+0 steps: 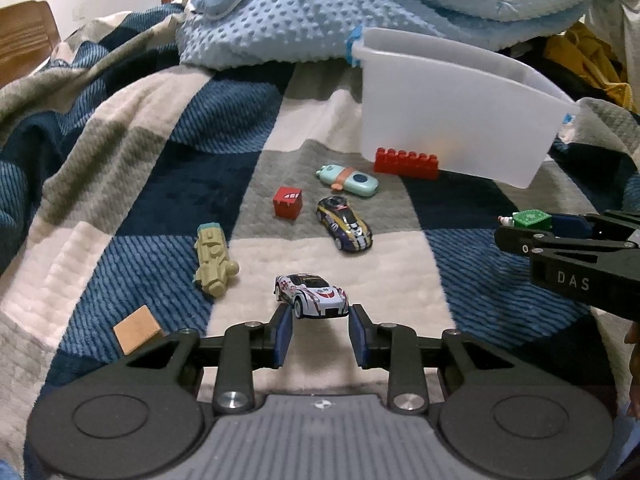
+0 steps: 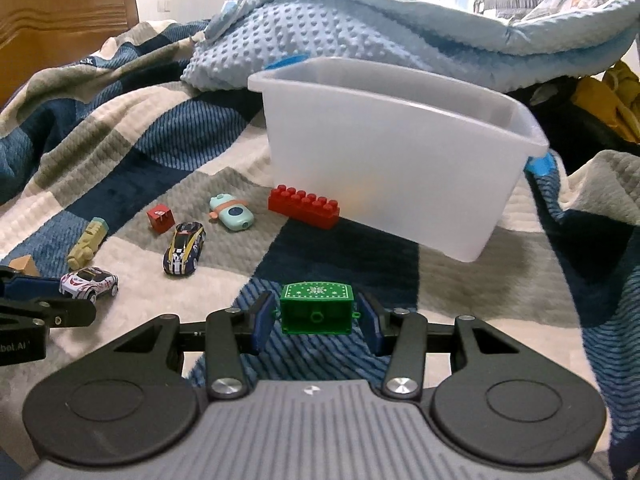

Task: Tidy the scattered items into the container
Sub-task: 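Grasp the white race car with the left tool while the right tool grasps the green block, then lower the white car and green block into the white bin and release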

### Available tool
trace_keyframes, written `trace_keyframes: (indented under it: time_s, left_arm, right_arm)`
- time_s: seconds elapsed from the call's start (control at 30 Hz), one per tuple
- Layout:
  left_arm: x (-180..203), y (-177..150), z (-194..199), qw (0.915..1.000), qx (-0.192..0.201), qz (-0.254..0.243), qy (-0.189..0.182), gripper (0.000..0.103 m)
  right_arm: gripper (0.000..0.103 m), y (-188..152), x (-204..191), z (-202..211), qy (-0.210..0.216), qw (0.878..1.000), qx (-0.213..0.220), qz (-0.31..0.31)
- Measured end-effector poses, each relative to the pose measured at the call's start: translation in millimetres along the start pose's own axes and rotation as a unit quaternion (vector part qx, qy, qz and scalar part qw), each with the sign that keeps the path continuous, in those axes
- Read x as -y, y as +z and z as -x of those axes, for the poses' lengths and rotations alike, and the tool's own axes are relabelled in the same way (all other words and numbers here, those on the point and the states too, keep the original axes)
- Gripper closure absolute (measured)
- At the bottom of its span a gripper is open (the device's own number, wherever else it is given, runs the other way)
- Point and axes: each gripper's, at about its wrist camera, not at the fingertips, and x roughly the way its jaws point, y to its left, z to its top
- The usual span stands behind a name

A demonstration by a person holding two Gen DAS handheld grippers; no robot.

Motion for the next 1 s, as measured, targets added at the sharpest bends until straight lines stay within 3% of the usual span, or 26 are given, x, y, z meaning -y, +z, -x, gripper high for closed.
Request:
trace_keyframes:
  time_s: [0.33, 0.53, 0.6, 0.67, 0.7, 1.0]
  left_arm:
    - [-2.9, -16.0, -10.5, 0.9995, -0.028, 0.013, 0.004, 0.069]
    - [-5.1, -15.2, -22.0, 0.9989, -0.035, 0.027, 0.011, 0.052]
    - [-5.0, -13.7, -26.0, 0.9987, -0.036, 0.033, 0.015, 0.051]
    - [-7.4, -13.8, -27.6, 0.9984, -0.03, 0.046, 0.012, 0.055]
    - [-8.4, -13.8, -27.8, 0.9984, -0.027, 0.048, 0.011, 0.067]
    - [-7.0, 2.6, -6.6, 0.9996, 0.004, 0.026, 0.003, 0.069]
  right_arm:
    - [0.054, -9.7, -3.3, 3.6, 0.003, 1.0, -0.008, 0.001]
    - [0.054, -12.2, -9.6, -2.3, 0.009, 1.0, -0.015, 0.007]
    - [0.054, -12.2, -10.9, -4.2, 0.01, 1.0, -0.015, 0.008]
    - [0.054, -12.4, -11.4, -5.6, 0.01, 1.0, -0.014, 0.009]
    - [0.054, -12.6, -11.5, -6.0, 0.01, 1.0, -0.015, 0.009]
    - [0.054, -4.5, -3.4, 5.9, 0.006, 1.0, 0.005, 0.004]
